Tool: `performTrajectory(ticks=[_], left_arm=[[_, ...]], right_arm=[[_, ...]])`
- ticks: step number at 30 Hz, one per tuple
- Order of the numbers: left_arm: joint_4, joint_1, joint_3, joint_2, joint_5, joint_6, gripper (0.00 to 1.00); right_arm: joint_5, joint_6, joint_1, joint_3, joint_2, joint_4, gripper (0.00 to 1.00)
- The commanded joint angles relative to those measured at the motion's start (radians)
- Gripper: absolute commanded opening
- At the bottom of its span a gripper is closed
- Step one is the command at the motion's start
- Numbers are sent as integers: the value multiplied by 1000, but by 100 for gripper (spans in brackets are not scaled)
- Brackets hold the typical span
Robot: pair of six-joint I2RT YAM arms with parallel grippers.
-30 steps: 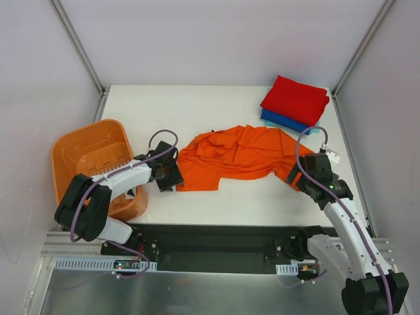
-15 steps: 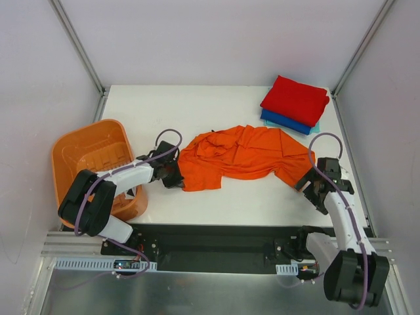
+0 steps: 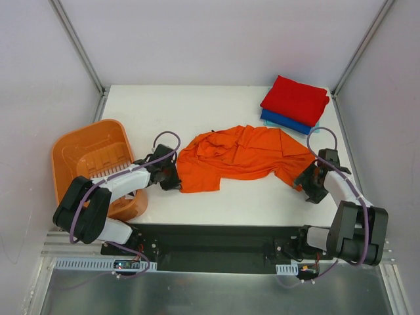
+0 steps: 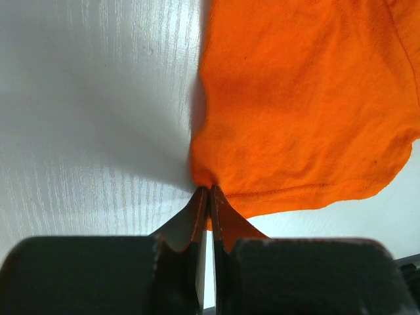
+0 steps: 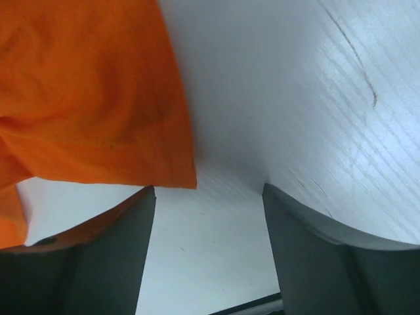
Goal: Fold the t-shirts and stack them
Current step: Flatten the tshirt out
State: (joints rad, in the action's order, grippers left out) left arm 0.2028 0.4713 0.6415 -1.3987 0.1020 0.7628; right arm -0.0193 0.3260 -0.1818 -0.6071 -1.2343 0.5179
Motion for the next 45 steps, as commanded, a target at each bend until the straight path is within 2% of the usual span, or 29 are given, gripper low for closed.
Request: performTrajectory(ticks=[1, 9, 12, 18, 19, 23, 26, 31, 35, 39, 45], left_arm=[[-13, 4, -2, 24, -22, -33, 0], [-13, 4, 3, 10, -16, -26, 0], [-14, 4, 3, 13, -13, -25, 0], [-13, 4, 23, 38, -5, -42, 0], [-14, 4, 30, 47, -1, -46, 0], [-13, 4, 72, 148, -10, -71, 0], [-13, 4, 106, 246, -24, -86, 0], [-14, 4, 184, 407, -12, -123, 0], [-13, 4, 280, 550, -12, -170, 0], [-13, 4, 449, 665, 13, -207, 0], [-11, 4, 714, 764, 108, -264, 0]], right_arm=[[47, 16, -7, -23, -51, -62, 65], [65, 33, -7, -20, -126, -120, 51], [99, 39, -7, -23, -158, -147, 42], [102, 15, -5, -34, -143, -163, 10], [104, 7, -5, -43, -130, -165, 1], [65, -45, -1, -78, -4, -141, 1], [-8, -82, 13, -109, 148, -101, 1], [-31, -139, 21, -209, 406, -21, 1], [-39, -171, 21, -353, 542, 59, 1], [-112, -194, 21, -590, 650, 137, 1], [-165, -223, 21, -874, 708, 215, 1]])
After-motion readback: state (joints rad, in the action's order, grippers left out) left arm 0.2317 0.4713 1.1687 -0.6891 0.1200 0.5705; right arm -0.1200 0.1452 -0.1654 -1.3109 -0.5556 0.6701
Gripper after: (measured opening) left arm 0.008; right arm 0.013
